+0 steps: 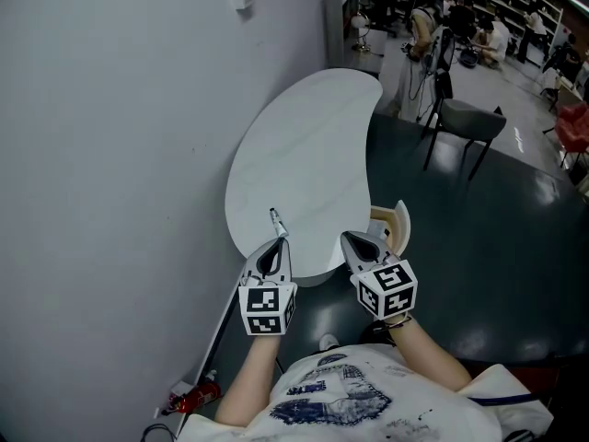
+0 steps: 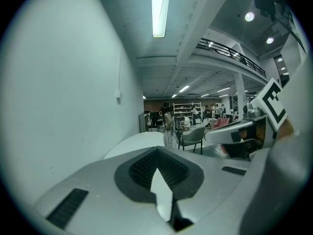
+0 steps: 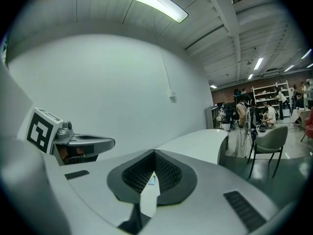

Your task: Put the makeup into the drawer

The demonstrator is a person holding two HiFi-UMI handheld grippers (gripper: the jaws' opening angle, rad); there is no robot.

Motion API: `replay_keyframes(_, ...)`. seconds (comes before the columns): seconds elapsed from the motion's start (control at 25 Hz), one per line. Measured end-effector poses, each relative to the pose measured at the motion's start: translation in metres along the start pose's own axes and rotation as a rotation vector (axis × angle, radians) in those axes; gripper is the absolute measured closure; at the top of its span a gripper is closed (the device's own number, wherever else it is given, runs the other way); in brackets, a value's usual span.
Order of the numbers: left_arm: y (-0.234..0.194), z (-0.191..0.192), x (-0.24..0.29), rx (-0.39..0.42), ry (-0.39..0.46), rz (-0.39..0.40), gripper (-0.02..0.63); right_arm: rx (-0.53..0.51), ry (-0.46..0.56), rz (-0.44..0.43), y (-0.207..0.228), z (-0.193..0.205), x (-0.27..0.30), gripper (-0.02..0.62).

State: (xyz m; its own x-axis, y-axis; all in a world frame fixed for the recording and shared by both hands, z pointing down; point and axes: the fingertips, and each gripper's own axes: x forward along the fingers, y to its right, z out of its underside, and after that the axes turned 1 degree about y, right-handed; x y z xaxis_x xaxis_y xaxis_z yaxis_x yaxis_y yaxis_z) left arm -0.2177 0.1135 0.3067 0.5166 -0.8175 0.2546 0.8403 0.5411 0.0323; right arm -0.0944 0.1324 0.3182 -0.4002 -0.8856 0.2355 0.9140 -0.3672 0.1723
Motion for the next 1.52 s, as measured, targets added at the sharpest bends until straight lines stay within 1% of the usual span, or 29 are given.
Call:
replay_keyframes(0.24, 0.001, 0.001, 0.0, -0.023, 0.009, -0.004, 0.56, -0.001, -0.006, -0.001, 0.002, 0.001, -0.001, 0.575)
replay_keyframes(0.72, -0.014, 0.012, 0.004, -0.049, -0.008, -0.01, 0.56, -0.015, -0.027, 0.001, -0.003, 0.005, 0.008, 0.575)
replay_keyframes(1.16, -0.022, 0.044, 0.005, -0.085, -0.069, 0.004, 0.56, -0.024, -0.073, -0.011, -0.014, 0.021, 0.016, 0.575)
replay_keyframes(1.36, -0.03, 0.054, 0.02, -0.1, -0.092, -0.011, 0.56, -0.02, -0.087, -0.019, -0.003, 0.022, 0.034, 0.575)
replay_keyframes(1.52, -0.043, 0.056, 0.036, -0.112, -0.107, -0.04, 0.56, -0.014, -0.102, -0.048, 0.004, 0.02, 0.058, 0.575)
